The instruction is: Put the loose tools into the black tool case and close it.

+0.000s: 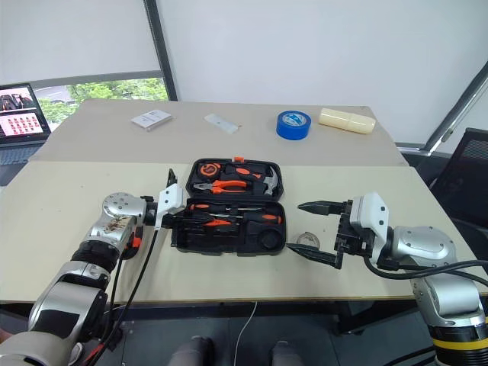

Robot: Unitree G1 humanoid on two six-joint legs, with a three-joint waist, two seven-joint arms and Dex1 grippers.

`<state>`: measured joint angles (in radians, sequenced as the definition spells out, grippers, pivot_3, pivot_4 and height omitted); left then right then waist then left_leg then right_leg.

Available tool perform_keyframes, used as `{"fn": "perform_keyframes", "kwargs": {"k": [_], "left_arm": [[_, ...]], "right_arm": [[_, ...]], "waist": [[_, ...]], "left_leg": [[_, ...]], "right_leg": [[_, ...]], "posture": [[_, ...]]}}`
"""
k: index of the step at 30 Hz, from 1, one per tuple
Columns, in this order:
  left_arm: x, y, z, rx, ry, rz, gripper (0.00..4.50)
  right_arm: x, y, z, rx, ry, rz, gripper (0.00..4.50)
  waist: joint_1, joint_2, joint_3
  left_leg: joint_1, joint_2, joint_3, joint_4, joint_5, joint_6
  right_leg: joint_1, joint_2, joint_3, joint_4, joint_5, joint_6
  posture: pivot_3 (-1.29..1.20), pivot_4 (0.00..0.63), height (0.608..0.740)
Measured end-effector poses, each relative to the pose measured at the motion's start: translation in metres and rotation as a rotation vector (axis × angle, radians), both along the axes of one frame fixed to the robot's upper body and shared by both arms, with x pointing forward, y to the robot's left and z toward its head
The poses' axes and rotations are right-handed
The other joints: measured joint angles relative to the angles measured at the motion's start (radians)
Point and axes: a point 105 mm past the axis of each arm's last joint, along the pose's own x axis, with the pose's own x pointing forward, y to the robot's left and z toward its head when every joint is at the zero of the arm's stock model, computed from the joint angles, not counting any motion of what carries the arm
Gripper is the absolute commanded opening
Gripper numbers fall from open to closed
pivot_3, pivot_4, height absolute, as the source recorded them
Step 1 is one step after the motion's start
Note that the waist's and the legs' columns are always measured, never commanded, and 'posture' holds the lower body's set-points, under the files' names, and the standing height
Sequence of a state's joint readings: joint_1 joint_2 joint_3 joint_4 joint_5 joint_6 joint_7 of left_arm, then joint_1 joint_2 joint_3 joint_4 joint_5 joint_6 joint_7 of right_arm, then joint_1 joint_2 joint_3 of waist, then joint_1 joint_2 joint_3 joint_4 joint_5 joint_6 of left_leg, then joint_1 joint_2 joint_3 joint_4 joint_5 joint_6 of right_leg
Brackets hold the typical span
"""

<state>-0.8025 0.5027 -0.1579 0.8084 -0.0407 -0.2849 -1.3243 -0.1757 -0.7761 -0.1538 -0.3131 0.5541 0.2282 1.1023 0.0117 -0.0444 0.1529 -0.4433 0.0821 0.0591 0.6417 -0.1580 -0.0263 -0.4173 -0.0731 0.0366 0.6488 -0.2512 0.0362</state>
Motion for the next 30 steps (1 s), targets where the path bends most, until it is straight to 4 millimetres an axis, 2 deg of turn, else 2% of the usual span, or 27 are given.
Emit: {"fn": "perform_keyframes", "kwargs": {"k": [6,8,11,14,16,17,18,21,23,24,25,28,30], "left_arm": [[0.000,0.002,-0.005,0.030,-0.035,0.019,0.07],[0.000,0.008,-0.003,-0.034,-0.039,0.072,0.07],[-0.006,0.028,0.005,-0.268,0.009,0.187,0.78],[-0.018,0.049,0.028,-0.427,-0.030,0.248,1.89],[-0.028,0.069,0.040,-0.458,-0.073,0.306,2.60],[-0.035,0.081,0.044,-0.473,-0.092,0.355,2.84],[-0.043,0.094,0.044,-0.487,-0.099,0.413,3.30],[-0.073,0.136,0.028,-0.496,-0.083,0.630,4.29],[-0.095,0.161,0.018,-0.486,-0.072,0.769,4.40],[-0.114,0.183,0.009,-0.462,-0.067,0.887,4.40],[-0.123,0.195,0.006,-0.450,-0.064,0.948,4.40],[-0.169,0.245,-0.011,-0.417,-0.004,1.239,4.40],[-0.190,0.257,-0.020,-0.384,0.065,1.351,4.40]], "right_arm": [[0.000,0.001,-0.001,0.012,0.004,-0.002,4.50],[0.000,0.003,-0.002,0.021,0.004,0.002,4.50],[0.000,0.004,-0.001,0.042,-0.013,0.003,4.50],[0.002,0.005,-0.001,0.076,-0.059,-0.009,4.50],[0.001,0.004,0.000,0.099,-0.087,-0.011,4.50],[-0.001,0.003,-0.001,0.099,-0.089,-0.007,4.50],[-0.003,0.001,-0.004,0.098,-0.082,-0.002,4.50],[-0.005,-0.007,-0.010,0.127,-0.058,-0.004,4.50],[-0.005,-0.012,-0.012,0.137,-0.070,-0.006,4.50],[-0.007,-0.014,-0.015,0.133,-0.082,0.005,4.50],[-0.008,-0.016,-0.017,0.129,-0.082,0.007,4.50],[-0.013,-0.021,-0.034,0.098,-0.058,0.015,4.50],[-0.016,-0.022,-0.040,0.070,-0.061,0.031,4.50]], "waist": [[-0.002,0.004,-0.002],[-0.004,0.005,-0.003],[-0.014,0.005,-0.003],[-0.018,0.004,-0.002],[-0.023,0.004,-0.002],[-0.024,0.004,-0.002],[-0.026,0.004,-0.002],[-0.029,0.004,-0.002],[-0.027,0.004,-0.002],[-0.026,0.003,-0.002],[-0.026,0.003,-0.002],[-0.023,0.002,-0.001],[-0.017,0.003,-0.001]], "left_leg": [[0.011,0.000,0.000,0.000,0.000,0.000],[0.014,0.001,0.000,0.000,0.000,0.000],[0.012,0.002,0.000,0.000,0.000,0.000],[0.011,0.002,0.000,-0.001,0.000,0.000],[0.012,0.002,0.000,-0.002,-0.001,0.001],[0.012,0.001,0.001,-0.002,-0.001,0.001],[0.012,0.001,0.001,-0.003,-0.002,0.001],[0.013,0.002,0.002,-0.004,-0.002,0.001],[0.014,0.002,0.002,-0.004,-0.002,0.001],[0.014,0.002,0.002,-0.004,-0.002,0.001],[0.015,0.002,0.002,-0.004,-0.003,0.001],[0.018,0.002,0.003,-0.006,-0.007,-0.006],[0.020,0.002,0.004,-0.006,-0.009,-0.010]], "right_leg": [[0.012,0.000,0.000,-0.001,-0.003,0.004],[0.013,0.000,0.000,-0.001,-0.004,0.006],[0.012,0.000,0.000,-0.001,-0.004,0.005],[0.011,0.001,0.000,-0.001,-0.002,0.002],[0.012,0.000,0.000,-0.001,-0.002,0.001],[0.012,-0.001,0.000,-0.002,-0.002,0.001],[0.012,-0.001,0.000,-0.002,-0.002,0.000],[0.012,-0.001,0.000,-0.002,-0.003,-0.001],[0.012,-0.002,0.000,-0.002,-0.004,-0.001],[0.012,-0.002,0.000,-0.002,-0.007,-0.005],[0.012,-0.003,0.000,-0.002,-0.009,-0.006],[0.012,-0.004,-0.001,-0.003,-0.012,-0.004],[0.010,-0.005,-0.001,-0.004,-0.012,-0.004]], "posture": [[0.00,0.150,0.740],[0.00,0.150,0.740],[0.00,0.150,0.740],[0.00,0.150,0.740],[0.00,0.150,0.740],[0.00,0.150,0.740],[0.00,0.150,0.740],[0.00,0.150,0.740],[0.00,0.150,0.740],[0.00,0.150,0.740],[0.00,0.150,0.740],[0.00,0.150,0.740],[0.00,0.150,0.740]]}}
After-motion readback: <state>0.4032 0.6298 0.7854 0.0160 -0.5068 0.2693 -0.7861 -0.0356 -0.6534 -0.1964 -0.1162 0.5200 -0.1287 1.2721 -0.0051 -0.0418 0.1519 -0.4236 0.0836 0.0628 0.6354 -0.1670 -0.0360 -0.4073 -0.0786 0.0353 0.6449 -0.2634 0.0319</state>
